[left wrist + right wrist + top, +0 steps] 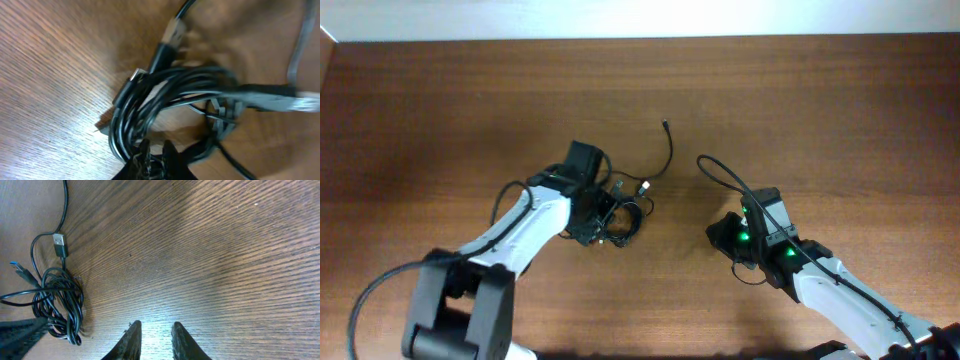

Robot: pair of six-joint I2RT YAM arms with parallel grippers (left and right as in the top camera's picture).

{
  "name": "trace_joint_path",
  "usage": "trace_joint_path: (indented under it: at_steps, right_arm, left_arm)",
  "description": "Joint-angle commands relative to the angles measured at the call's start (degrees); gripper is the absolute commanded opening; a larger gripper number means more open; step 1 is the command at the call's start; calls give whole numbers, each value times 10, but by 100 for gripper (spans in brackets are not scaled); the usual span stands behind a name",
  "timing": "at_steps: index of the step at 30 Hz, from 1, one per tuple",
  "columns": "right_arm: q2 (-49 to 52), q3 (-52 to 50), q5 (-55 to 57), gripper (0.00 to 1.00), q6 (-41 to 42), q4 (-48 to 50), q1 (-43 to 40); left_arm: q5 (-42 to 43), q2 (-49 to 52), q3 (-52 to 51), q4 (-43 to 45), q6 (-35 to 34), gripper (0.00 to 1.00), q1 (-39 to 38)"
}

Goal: Untangle cables
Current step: 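Lower the bundle with the left gripper onto the table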

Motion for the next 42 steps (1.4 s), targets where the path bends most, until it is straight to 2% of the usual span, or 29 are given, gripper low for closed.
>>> trace_joint_path:
  at_steps: [1, 2, 4, 5, 6, 7, 8, 9, 11, 13, 14, 16, 18, 22, 25, 28, 33, 35, 36, 37, 38, 40, 42]
  right_arm:
    - [-6, 3, -1, 21, -9, -12, 0]
    - [-6, 3, -1, 21, -9, -15, 0]
    - [-6, 3, -1, 21, -9, -15, 0]
    - [-6, 3, -1, 21, -9, -15, 0]
    - [-6, 3, -1, 21, -9, -15, 0]
    - [-6, 3, -1, 22, -12, -16, 0]
    - [-6, 3, -1, 22, -17, -15, 0]
    - [-6, 3, -1, 22, -17, -16, 0]
    - [-6, 3, -1, 22, -19, -15, 0]
    - [-6, 3, -1, 22, -19, -15, 0]
    - [-6, 3, -1, 22, -19, -17, 0]
    - [-6, 3, -1, 22, -19, -20, 0]
    - [-6, 3, 0, 26, -19, -21, 0]
    - [-6, 3, 1, 27, -23, -21, 0]
    - [-6, 3, 1, 27, -23, -21, 0]
    - [-6, 3, 1, 28, -23, -21, 0]
    - [-5, 3, 1, 28, -24, -21, 0]
    - [-5, 3, 1, 29, -33, -21, 0]
    - [-5, 3, 1, 29, -37, -21, 0]
    - [-5, 3, 3, 29, -38, -21, 0]
    - [-5, 3, 6, 29, -38, -21, 0]
    - [-5, 3, 5, 29, -38, -22, 0]
    - [-5, 3, 6, 29, -38, -28, 0]
  left_arm:
    - [-28, 19, -8, -21, 1, 43, -9]
    - [-38, 19, -8, -25, 3, 44, -9]
    - [-70, 19, -8, -39, 3, 20, -8]
    - [-89, 19, -8, -48, 3, 18, -8]
    - [-108, 19, -8, -62, 8, 26, -8]
    - [-116, 19, -8, -71, 9, 38, -8]
    - [-115, 19, -8, -77, 18, 58, -8]
    - [-111, 19, -8, -78, 30, 60, -9]
    - [-102, 19, -8, -79, 33, 42, -10]
    - [-69, 19, -8, -82, 34, 35, -10]
    - [-47, 19, -8, -86, 35, 36, -10]
    - [-14, 19, -7, -93, 38, 46, -7]
    - [12, 19, 5, -118, 38, 45, 0]
    - [3, 8, 40, -179, 39, 48, 10]
    - [-12, -13, 55, -184, 82, 56, 10]
    - [-49, -26, 55, -200, 95, 53, 9]
    - [-62, -26, 0, -231, 0, 46, 9]
    - [-55, -26, -27, -220, -32, 51, 9]
    - [-52, -26, -42, -192, -32, 59, 9]
    - [-51, -26, -51, -174, -32, 62, 9]
    - [-46, -26, -74, -125, -32, 57, 9]
    - [-46, -26, -99, -79, -32, 35, 9]
    - [-44, -26, -141, -12, -32, 17, 9]
